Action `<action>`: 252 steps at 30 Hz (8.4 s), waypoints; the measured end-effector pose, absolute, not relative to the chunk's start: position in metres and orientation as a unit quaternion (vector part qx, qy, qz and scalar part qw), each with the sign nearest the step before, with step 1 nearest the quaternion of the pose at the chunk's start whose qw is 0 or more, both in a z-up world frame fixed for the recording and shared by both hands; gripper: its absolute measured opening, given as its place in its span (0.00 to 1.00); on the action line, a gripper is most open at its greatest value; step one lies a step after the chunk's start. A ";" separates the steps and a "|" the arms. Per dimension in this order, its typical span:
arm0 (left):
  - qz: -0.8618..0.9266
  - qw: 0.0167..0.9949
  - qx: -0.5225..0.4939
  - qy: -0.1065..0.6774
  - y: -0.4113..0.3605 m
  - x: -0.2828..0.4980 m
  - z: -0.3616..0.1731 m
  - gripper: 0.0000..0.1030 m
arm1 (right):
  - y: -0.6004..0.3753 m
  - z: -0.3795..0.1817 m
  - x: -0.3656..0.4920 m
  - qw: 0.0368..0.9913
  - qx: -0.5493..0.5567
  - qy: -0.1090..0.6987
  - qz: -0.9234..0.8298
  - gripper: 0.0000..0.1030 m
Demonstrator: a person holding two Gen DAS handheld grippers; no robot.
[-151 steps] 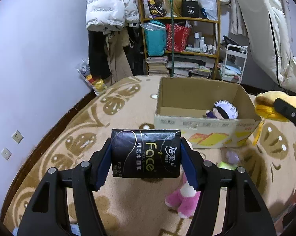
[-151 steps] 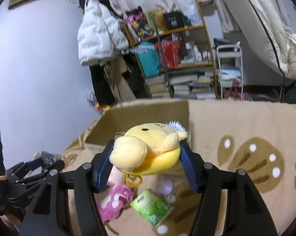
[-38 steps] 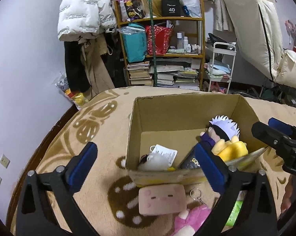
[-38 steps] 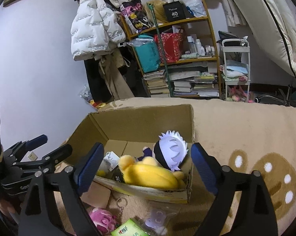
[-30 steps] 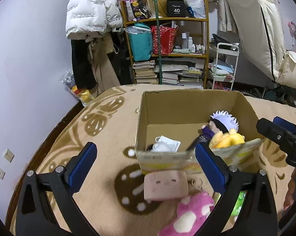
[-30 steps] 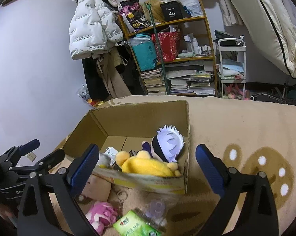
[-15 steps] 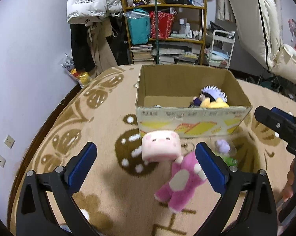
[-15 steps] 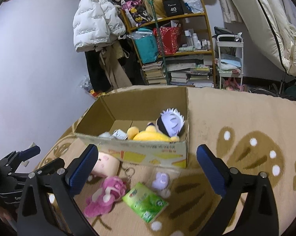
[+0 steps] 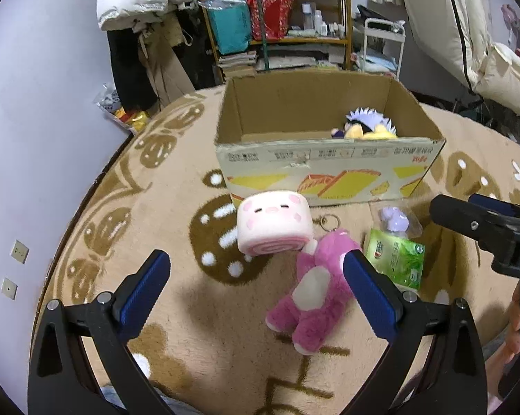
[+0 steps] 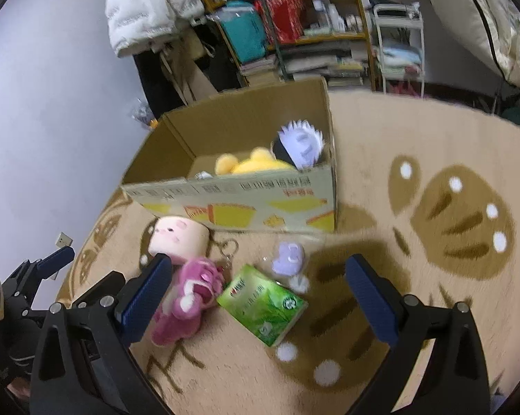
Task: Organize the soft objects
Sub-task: 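Lower both tools toward the pink bear and green tissue pack beside the box, then grasp the pink bear with the left tool while the right tool grasps the green tissue pack, then lift the pink bear with the left tool while the right tool carries the green tissue pack over the box, then open both tools to drop the pink bear and green tissue pack into the box, then move both tools back toward the pink marshmallow plush and bagged purple toy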
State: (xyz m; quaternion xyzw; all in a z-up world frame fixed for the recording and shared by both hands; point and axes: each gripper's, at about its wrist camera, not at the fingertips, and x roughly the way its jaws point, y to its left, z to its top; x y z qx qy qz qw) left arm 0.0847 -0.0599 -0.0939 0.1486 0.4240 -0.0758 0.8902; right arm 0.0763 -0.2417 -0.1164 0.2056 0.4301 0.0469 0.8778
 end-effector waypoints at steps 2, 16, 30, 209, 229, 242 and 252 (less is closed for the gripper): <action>-0.079 0.885 0.150 0.434 -0.062 0.088 -0.100 0.96 | -0.243 -0.122 0.080 0.871 0.212 0.441 0.044 1.00; -0.099 0.853 0.175 0.482 -0.084 0.099 -0.141 0.96 | -0.239 -0.163 0.107 0.826 0.237 0.510 0.044 1.00; -0.139 0.839 0.162 0.501 -0.095 0.104 -0.150 0.96 | -0.229 -0.182 0.119 0.807 0.234 0.540 0.043 1.00; -0.068 0.945 0.119 0.298 -0.057 0.121 -0.020 0.94 | -0.249 -0.046 0.108 0.950 0.180 0.251 0.040 1.00; -0.062 0.918 0.095 0.380 -0.026 0.095 -0.036 0.98 | -0.229 -0.053 0.066 0.944 0.155 0.288 0.030 1.00; -0.067 0.894 0.111 0.428 -0.038 0.121 -0.067 0.98 | -0.236 -0.095 0.092 0.908 0.188 0.373 0.029 1.00; -0.075 0.875 0.123 0.461 -0.052 0.145 -0.094 0.98 | -0.250 -0.134 0.117 0.866 0.240 0.438 0.018 1.00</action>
